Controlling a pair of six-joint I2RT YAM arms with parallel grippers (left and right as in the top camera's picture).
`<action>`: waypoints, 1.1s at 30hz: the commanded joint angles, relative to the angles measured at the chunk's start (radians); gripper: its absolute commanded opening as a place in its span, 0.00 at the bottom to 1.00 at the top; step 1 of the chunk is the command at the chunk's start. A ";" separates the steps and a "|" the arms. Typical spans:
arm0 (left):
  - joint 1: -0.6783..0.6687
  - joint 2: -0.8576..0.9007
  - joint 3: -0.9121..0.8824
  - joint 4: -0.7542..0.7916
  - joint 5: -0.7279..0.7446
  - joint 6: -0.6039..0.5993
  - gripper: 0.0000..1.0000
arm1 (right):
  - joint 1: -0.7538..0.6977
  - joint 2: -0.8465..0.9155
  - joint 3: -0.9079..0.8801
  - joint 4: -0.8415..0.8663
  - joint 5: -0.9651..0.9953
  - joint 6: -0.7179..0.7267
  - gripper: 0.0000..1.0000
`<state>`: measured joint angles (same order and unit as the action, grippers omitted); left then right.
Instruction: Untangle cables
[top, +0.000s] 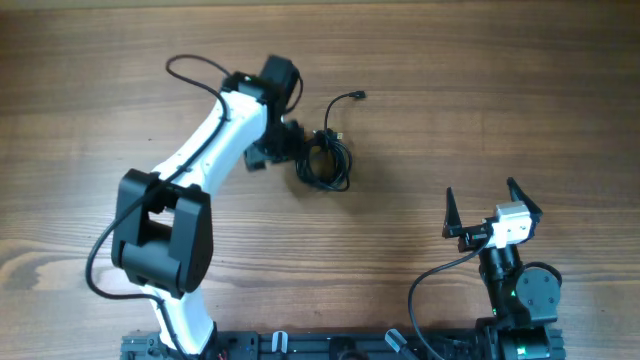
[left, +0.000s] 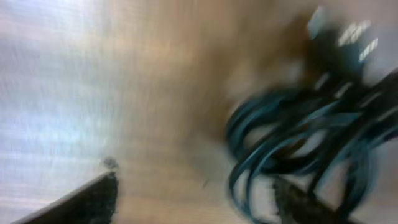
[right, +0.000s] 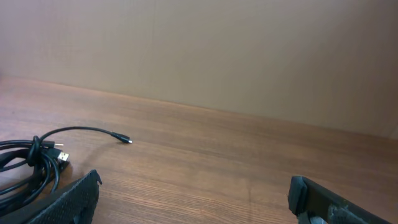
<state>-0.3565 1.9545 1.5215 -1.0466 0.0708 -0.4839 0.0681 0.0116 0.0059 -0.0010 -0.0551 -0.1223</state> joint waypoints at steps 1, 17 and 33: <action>0.016 0.009 0.023 0.062 0.011 0.006 0.99 | 0.005 -0.007 -0.001 0.002 0.003 -0.008 1.00; -0.006 0.013 -0.032 0.110 0.153 0.137 0.79 | 0.005 -0.007 -0.001 0.002 0.003 -0.008 1.00; -0.012 0.013 -0.099 0.180 0.153 0.136 0.17 | 0.005 -0.007 -0.001 0.002 0.003 -0.009 1.00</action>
<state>-0.3676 1.9549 1.4322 -0.8738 0.2115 -0.3523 0.0681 0.0116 0.0059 -0.0010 -0.0551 -0.1223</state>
